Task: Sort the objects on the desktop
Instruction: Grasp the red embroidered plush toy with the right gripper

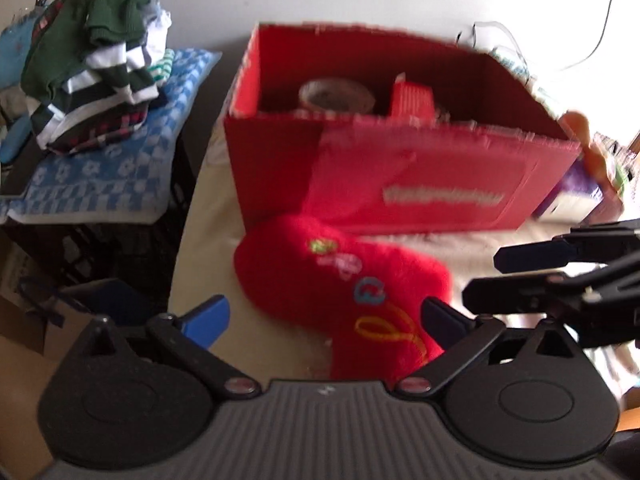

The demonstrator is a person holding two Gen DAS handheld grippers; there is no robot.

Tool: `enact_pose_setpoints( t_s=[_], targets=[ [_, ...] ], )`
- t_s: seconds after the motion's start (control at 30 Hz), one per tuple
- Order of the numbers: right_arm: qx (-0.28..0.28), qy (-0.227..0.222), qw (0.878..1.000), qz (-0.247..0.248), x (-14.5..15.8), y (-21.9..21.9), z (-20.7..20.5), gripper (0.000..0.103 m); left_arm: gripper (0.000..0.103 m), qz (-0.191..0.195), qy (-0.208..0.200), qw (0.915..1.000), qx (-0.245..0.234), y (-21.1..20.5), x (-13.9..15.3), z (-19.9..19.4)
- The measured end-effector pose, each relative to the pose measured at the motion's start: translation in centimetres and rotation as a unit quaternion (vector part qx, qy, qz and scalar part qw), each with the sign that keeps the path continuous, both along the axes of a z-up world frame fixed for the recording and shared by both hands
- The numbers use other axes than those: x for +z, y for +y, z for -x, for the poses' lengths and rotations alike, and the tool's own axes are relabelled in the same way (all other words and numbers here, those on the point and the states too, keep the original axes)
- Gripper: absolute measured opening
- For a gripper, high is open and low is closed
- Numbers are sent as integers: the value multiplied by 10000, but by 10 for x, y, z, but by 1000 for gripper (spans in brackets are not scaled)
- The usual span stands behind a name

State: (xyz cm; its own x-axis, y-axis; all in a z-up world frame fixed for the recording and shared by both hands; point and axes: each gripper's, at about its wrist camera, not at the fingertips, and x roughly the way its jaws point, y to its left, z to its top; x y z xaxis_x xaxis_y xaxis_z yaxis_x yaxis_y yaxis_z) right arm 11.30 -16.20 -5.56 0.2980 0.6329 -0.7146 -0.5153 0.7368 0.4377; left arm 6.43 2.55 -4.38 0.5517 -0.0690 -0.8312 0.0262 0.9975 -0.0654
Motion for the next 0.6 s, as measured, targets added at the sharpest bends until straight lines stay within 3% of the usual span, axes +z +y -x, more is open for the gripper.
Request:
enact_pose_setpoints(
  t_s=[0.17, 0.33, 0.43, 0.6],
  targets=[
    [-324, 647, 9971, -218, -25, -1, -10, 71, 103, 354, 185, 9992, 49, 3, -20, -5],
    [-513, 1011, 9924, -474, -35, 4, -14, 71, 102, 447, 95, 9985, -310, -2, -27, -6],
    [-493, 988, 9931, -401, -38, 13, -14, 83, 102, 614, 183, 9963, -581, -6, -34, -10],
    [-452, 906, 9945, -249, -42, 28, -14, 79, 102, 1090, 394, 9912, -637, 2, -49, -17]
  ],
)
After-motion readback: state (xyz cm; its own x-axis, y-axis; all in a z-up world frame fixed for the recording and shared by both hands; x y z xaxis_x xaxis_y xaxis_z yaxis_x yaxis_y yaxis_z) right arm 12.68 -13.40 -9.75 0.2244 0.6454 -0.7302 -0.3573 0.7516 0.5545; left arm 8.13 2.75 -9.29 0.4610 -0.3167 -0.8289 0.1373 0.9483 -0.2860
